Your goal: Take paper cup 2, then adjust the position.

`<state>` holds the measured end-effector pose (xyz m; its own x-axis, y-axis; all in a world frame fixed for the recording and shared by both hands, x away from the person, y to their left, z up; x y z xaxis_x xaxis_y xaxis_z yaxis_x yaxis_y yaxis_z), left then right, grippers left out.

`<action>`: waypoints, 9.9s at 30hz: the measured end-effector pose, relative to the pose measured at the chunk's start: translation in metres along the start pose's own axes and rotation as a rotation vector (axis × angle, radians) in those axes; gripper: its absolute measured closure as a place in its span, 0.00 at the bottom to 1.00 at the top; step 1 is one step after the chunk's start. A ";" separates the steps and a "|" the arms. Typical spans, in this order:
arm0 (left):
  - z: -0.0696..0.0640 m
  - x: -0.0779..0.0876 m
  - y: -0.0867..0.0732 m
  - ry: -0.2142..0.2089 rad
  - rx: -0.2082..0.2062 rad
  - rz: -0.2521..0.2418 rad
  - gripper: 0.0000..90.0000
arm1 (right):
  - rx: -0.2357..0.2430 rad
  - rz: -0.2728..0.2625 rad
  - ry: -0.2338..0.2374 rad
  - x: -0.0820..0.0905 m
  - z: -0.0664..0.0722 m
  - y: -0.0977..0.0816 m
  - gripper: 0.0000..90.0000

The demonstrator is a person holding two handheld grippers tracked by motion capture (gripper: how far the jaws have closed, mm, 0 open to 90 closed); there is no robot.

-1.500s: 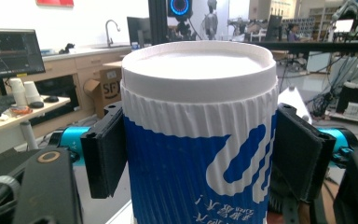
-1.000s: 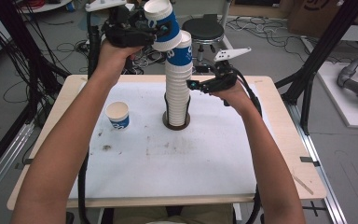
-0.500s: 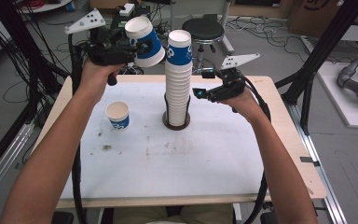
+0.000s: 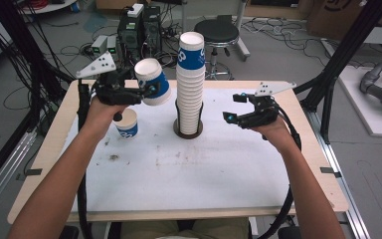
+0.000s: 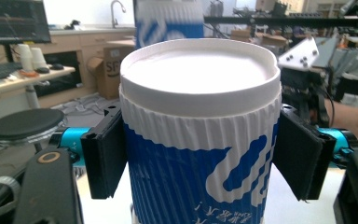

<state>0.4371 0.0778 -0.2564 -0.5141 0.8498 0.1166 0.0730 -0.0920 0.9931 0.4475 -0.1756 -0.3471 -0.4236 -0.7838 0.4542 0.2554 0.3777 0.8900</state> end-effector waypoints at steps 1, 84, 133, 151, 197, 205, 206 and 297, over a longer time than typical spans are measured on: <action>-0.001 0.000 -0.005 -0.003 0.001 0.000 0.29 | 0.003 0.001 -0.009 0.001 0.000 -0.004 0.17; -0.091 -0.038 -0.088 -0.283 0.008 0.094 0.29 | 0.038 -0.085 0.243 -0.039 0.113 -0.036 0.17; -0.110 -0.045 -0.083 -0.393 -0.050 0.304 0.17 | 0.184 0.089 0.244 -0.037 0.121 -0.037 0.26; -0.120 -0.051 -0.088 -0.435 -0.127 0.415 0.16 | 0.258 0.242 0.275 -0.041 0.126 -0.043 0.27; -0.107 -0.047 -0.099 -0.460 -0.027 0.296 0.32 | 0.144 -0.012 0.213 -0.006 0.104 -0.029 0.15; -0.092 -0.037 -0.095 -0.379 0.022 0.138 0.32 | 0.072 -0.092 0.196 0.001 0.095 -0.028 0.15; -0.091 -0.036 -0.095 -0.375 0.029 0.129 0.32 | 0.061 -0.102 0.199 0.001 0.095 -0.029 0.15; -0.126 -0.042 -0.141 -0.453 -0.075 0.347 0.33 | 0.177 0.184 0.313 -0.025 0.123 -0.016 0.18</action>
<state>0.3406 -0.0104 -0.3998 -0.0523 0.8994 0.4341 0.1025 -0.4275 0.8982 0.3468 -0.1014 -0.3682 -0.0929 -0.7973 0.5964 0.1369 0.5830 0.8008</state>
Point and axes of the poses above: each handheld gripper's, and its own axes: x roughly backward along the jaws, y roughly out of its top, z roughly to its left, the point moved 10 cm from there along -x, roughly forward along the jaws, and after that the axes turned 3 degrees about z, right-handed, at the moved point
